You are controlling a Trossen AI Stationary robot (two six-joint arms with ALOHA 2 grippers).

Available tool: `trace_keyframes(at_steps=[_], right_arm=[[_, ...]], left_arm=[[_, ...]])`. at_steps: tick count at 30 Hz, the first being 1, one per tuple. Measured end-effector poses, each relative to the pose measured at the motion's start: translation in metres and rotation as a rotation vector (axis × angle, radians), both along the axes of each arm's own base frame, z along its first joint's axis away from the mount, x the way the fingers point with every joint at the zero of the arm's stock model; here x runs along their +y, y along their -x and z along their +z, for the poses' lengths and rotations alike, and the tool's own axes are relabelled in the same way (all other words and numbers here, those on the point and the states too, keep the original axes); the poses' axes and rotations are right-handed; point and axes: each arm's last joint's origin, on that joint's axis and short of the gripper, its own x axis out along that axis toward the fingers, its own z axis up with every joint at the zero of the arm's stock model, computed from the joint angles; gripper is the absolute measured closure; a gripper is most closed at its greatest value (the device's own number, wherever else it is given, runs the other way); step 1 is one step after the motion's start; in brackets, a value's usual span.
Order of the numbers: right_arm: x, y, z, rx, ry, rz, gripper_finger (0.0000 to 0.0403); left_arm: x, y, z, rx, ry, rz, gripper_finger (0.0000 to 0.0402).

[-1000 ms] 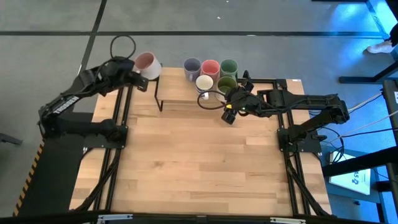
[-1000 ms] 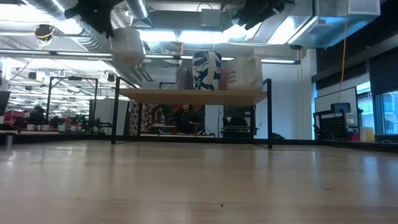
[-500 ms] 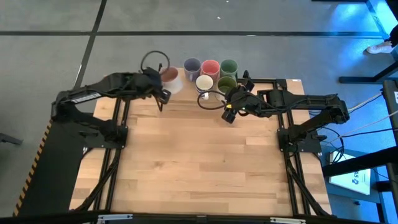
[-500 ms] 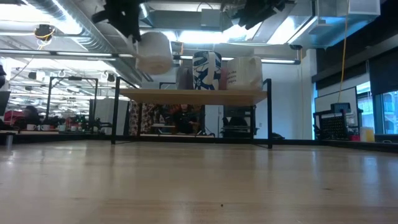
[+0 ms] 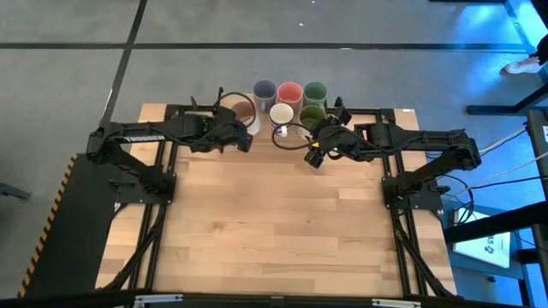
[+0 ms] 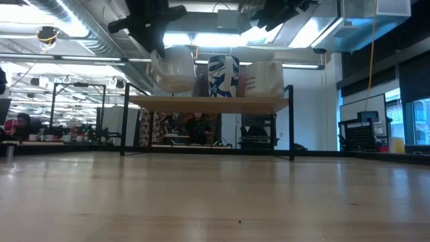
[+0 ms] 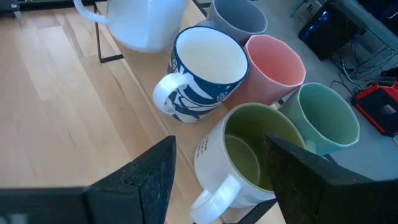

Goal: Place coffee mugs
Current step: Put the brown mug on the shelf

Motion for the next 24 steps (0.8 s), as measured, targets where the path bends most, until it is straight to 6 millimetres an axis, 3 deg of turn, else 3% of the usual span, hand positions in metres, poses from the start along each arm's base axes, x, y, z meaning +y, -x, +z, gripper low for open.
trace_keyframes(at_steps=[10,20,24], right_arm=[[0.0,-0.003,0.003,-0.043,0.0,0.0,0.0178],[0.0,-0.002,0.002,-0.036,0.0,0.001,0.0178],[0.0,-0.002,0.002,-0.036,0.0,0.001,0.0178]], left_arm=[[0.001,-0.023,-0.016,-0.007,-0.021,0.024,0.0343],[0.003,-0.03,-0.019,-0.039,-0.024,0.047,0.0343],[0.003,-0.03,-0.019,-0.044,-0.035,0.054,0.0313]])
